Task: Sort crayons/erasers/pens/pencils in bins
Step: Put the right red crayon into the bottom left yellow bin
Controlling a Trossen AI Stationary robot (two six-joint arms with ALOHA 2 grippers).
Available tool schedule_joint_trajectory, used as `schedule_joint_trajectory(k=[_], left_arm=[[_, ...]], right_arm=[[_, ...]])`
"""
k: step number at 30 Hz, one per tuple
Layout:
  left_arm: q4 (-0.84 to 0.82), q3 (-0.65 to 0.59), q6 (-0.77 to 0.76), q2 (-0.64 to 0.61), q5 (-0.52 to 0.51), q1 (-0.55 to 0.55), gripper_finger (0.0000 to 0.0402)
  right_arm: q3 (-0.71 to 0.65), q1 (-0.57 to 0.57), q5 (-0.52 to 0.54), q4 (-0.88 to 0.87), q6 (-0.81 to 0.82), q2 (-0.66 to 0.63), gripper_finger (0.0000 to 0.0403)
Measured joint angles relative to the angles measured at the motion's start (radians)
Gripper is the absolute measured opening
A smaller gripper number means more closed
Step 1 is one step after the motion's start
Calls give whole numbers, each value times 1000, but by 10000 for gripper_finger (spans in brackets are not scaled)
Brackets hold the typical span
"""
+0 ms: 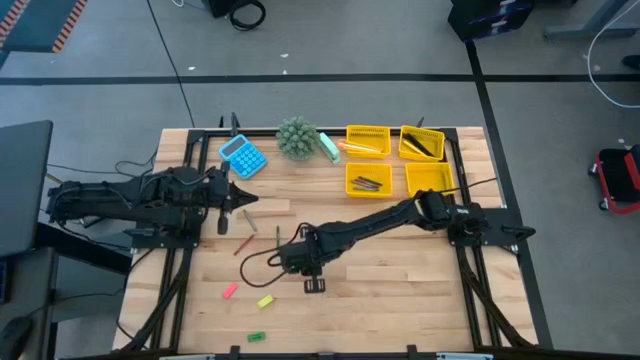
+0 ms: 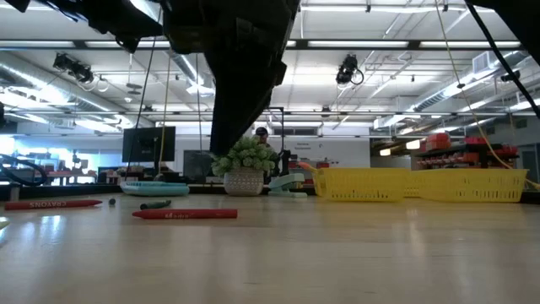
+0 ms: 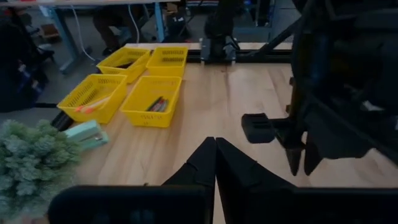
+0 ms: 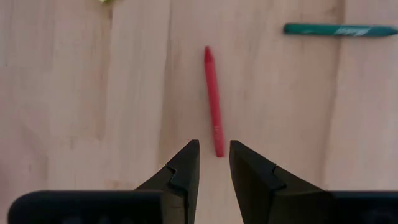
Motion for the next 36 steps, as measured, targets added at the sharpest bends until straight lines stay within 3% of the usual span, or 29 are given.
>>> schedule_joint_trajectory(k=[13,18,22,29,36], left_arm=[[-49,0,-35,1,-35,-91,12],[-50,0,-29,1,-36,-91,23],[-63,0,-22,1,-37,-91,15],[-84,0,-3,1,-37,-91,9],[-84,0,-3,1,-37,-91,27]], right_arm=[[-1,-16,10,8,34,62,94],[-2,-21,11,10,35,62,94],[-45,-18,-4,93,58,61,94],[-69,-14,-8,91,92,62,94],[-81,-14,-6,95,92,61,94]])
